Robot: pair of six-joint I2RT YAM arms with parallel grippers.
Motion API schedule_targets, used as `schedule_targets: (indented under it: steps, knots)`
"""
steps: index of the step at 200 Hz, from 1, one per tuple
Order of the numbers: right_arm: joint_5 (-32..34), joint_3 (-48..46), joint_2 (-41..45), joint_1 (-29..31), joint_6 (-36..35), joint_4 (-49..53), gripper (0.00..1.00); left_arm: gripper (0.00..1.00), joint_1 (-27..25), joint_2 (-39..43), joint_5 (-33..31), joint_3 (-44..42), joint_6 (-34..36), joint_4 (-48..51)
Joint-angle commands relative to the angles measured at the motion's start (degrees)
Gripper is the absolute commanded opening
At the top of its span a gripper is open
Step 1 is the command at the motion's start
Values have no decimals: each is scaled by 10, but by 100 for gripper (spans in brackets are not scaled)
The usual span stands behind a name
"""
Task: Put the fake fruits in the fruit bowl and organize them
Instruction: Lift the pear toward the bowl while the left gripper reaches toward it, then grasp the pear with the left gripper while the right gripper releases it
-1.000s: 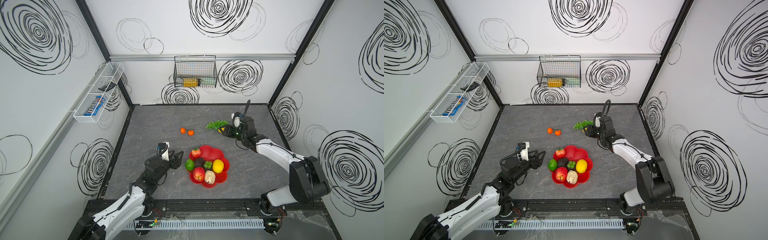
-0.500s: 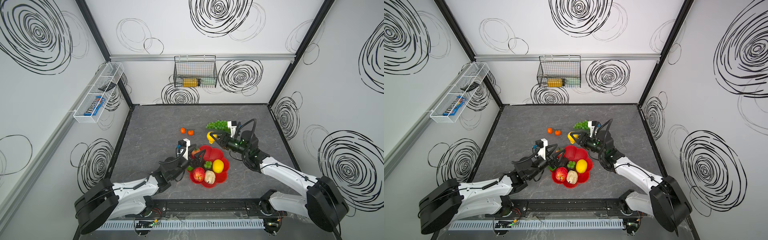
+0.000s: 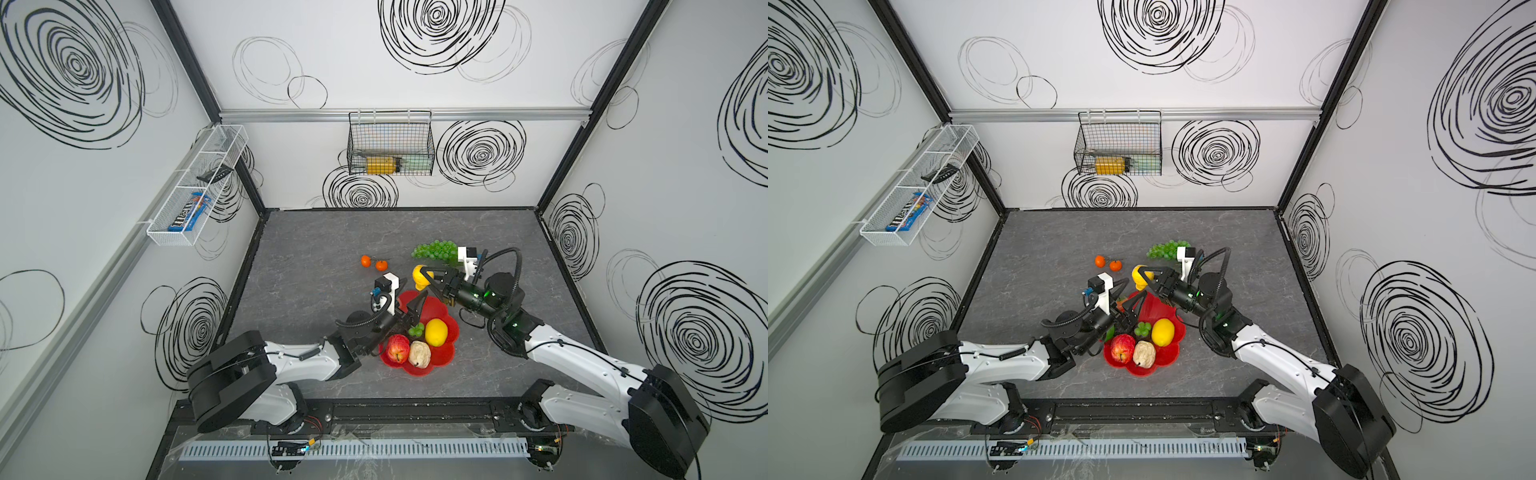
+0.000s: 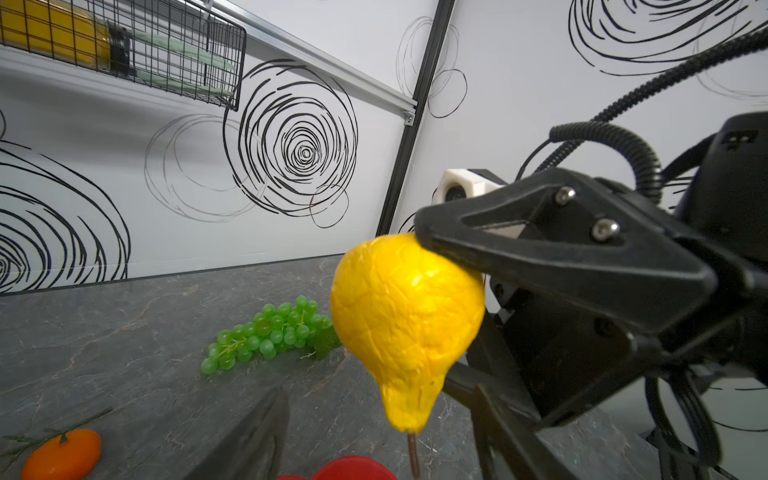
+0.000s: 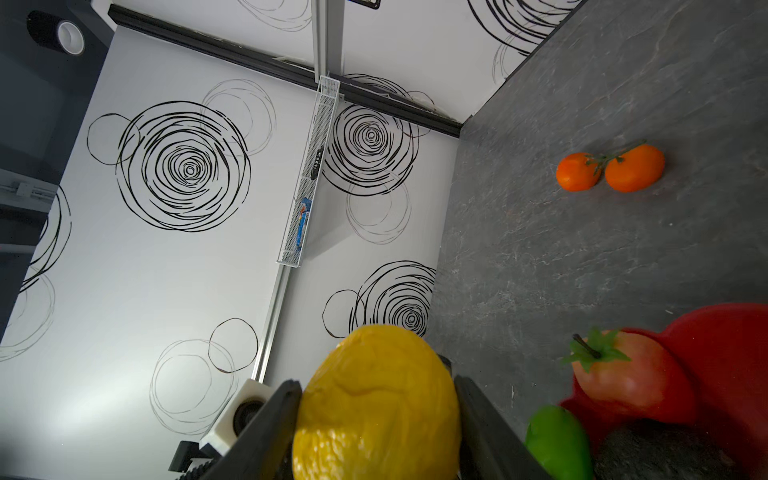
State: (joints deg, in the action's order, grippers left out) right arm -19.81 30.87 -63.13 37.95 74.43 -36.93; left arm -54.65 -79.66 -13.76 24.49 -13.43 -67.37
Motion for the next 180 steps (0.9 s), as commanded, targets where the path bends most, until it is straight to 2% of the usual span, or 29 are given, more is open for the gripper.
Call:
schedule_targets:
  steps: [1,109,151,180]
  knots:
    - [7,-11,12,7,17,-31,58,73,-2,-16,-23,24,22,-53]
    - [8,-22,11,29,25,-35,58,79,0,-38,-24,36,21,-91]
    - [8,-23,4,36,26,-38,58,74,4,-38,-21,39,21,-92]
    - [8,-26,2,38,26,-38,58,63,6,-34,-15,40,26,-87]
